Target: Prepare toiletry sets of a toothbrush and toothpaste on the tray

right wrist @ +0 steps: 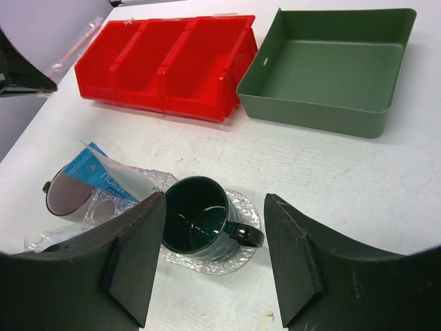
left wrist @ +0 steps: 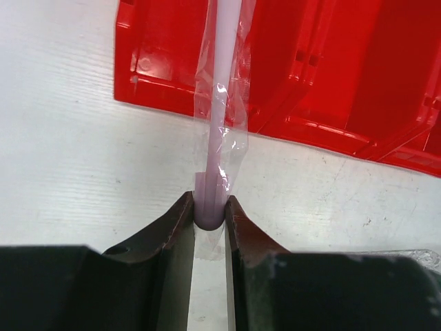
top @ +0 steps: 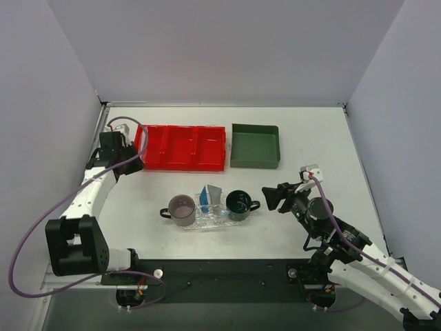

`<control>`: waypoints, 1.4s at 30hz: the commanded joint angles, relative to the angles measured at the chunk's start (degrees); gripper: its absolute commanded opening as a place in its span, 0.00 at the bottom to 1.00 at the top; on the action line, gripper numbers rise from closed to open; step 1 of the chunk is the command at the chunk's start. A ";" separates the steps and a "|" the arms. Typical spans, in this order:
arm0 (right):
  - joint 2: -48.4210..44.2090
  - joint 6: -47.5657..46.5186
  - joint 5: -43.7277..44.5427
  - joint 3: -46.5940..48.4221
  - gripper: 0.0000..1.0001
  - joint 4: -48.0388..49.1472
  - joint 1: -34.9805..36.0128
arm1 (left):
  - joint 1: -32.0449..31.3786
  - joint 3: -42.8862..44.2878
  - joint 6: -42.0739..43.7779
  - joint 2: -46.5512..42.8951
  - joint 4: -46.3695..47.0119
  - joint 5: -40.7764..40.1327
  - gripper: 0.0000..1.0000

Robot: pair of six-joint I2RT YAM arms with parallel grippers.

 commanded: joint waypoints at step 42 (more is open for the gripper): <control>10.64 -3.93 -29.68 8.29 0.70 -3.36 -36.93 | -47.15 21.64 -10.41 -28.76 -65.23 -7.50 0.00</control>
